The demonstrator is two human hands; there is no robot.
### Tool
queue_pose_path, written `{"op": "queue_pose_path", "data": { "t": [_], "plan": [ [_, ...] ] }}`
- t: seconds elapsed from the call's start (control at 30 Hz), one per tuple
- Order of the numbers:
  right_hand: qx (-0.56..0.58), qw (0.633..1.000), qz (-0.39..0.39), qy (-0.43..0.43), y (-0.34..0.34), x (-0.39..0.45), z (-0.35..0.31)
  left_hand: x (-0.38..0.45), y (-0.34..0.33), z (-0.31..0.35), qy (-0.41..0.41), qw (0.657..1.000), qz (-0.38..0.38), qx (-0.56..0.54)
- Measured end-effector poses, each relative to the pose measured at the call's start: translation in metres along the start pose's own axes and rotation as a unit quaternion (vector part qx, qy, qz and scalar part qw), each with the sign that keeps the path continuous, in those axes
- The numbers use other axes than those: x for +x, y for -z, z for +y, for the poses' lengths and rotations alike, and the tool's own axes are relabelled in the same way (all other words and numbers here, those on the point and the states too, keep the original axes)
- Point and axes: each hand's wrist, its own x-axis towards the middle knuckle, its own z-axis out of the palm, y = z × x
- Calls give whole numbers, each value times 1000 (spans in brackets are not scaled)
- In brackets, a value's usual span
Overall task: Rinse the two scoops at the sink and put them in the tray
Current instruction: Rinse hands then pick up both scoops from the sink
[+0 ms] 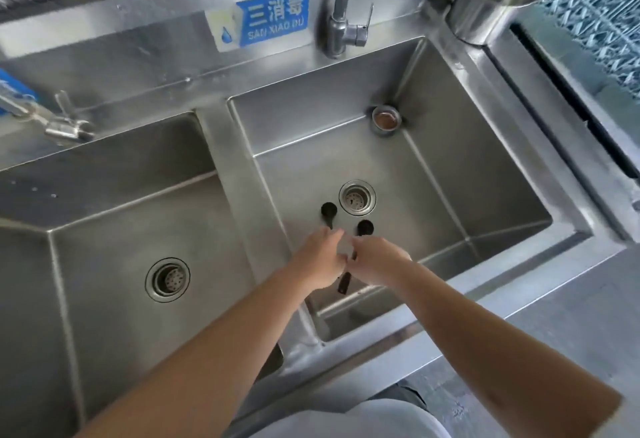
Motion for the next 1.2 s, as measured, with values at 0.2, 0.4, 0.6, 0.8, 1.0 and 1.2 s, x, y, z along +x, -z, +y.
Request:
{"op": "queue_pose_path", "data": {
  "t": [0.2,0.4,0.6,0.8,1.0,1.2],
  "plan": [
    [61,992,-85,-65,-35,108,69,107,-64,-12,136,988,-45,-64],
    [239,956,-77,-149,-66,164,86,173,-99,-34,264,944,59,-189],
    [314,920,-44,-232,-97,205,90,203,-130,-54,281,933,108,-194],
    [295,928,-50,-224,-99,219,95,206,-130,-63,314,927,111,-175],
    [367,916,-26,-161,-63,201,91,196,-103,-34,283,850,121,-428],
    [661,743,-5,-106,6,119,76,137,-47,6,227,760,97,-602]
  ]
}}
